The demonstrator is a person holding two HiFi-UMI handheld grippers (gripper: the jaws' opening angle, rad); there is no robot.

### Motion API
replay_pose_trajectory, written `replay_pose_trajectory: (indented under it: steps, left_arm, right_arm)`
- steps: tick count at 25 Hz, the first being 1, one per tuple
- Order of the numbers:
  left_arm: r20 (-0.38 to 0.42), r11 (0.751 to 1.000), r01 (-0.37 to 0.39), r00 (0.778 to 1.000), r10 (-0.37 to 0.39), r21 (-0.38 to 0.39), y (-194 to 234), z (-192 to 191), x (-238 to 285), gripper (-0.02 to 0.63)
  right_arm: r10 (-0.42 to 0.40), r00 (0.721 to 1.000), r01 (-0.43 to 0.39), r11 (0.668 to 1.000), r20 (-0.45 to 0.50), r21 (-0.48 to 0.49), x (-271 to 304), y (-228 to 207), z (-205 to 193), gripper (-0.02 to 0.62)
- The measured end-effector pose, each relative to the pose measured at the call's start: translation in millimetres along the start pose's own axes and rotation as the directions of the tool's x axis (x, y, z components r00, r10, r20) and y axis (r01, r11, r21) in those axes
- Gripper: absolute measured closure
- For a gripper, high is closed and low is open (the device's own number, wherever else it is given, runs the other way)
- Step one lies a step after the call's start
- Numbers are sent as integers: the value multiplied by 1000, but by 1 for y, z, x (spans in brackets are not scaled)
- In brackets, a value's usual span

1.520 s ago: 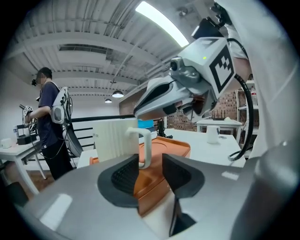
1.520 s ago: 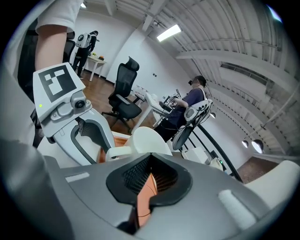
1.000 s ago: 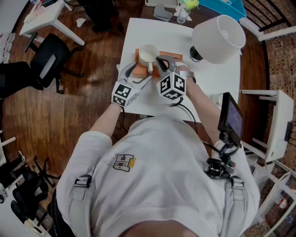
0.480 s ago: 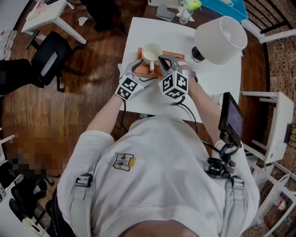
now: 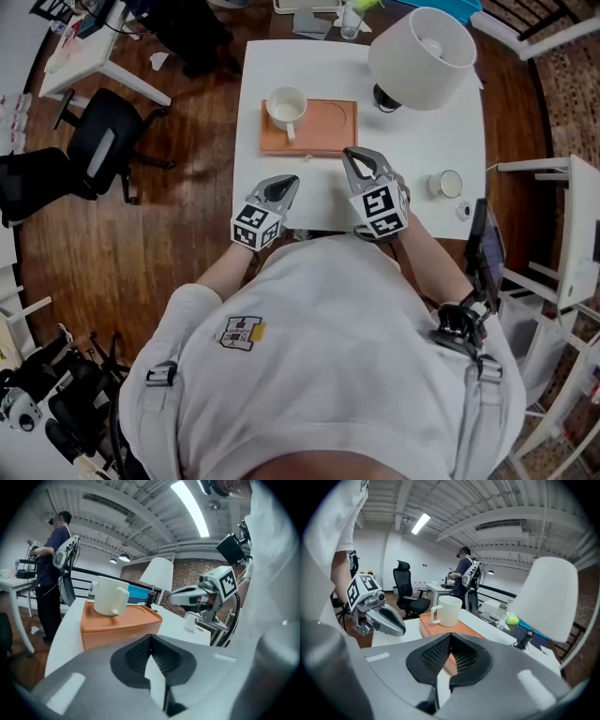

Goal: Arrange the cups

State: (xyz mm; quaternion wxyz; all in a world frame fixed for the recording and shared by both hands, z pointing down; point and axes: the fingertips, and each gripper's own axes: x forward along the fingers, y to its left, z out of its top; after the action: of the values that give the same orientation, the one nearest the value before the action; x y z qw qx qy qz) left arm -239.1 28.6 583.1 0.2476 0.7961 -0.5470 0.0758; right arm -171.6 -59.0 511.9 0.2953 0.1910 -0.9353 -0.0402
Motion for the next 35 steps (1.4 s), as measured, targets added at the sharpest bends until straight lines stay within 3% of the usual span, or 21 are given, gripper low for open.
replay_pose_trajectory:
  steps: [7,12,17,24,35]
  left_arm:
    - [-102,996,86,991,-84,14,-55,-21,12,607]
    - [-140,992,118,984,-112,35,-82,-27,20,607]
    - [-166,986,154,976,-142,63,-102,-31,30,607]
    - [-143,984,171,976,-162,50,-119,-24,40,606]
    - [-199,971,227,957,-210,71,-148,-33,70,606]
  right_arm:
    - [-40,997,52,984,-70,172,-56,24,-86,595]
    - [-56,994,77,963,-89,258,-81,26,-117,595]
    - [-98,991,118,957,-89,264,-99,16,-130,595]
    - [-114,990,133,953,-83,274,-109,10,-140,595]
    - [-187,977,211,924,-103,319,-139,-17,-171,595]
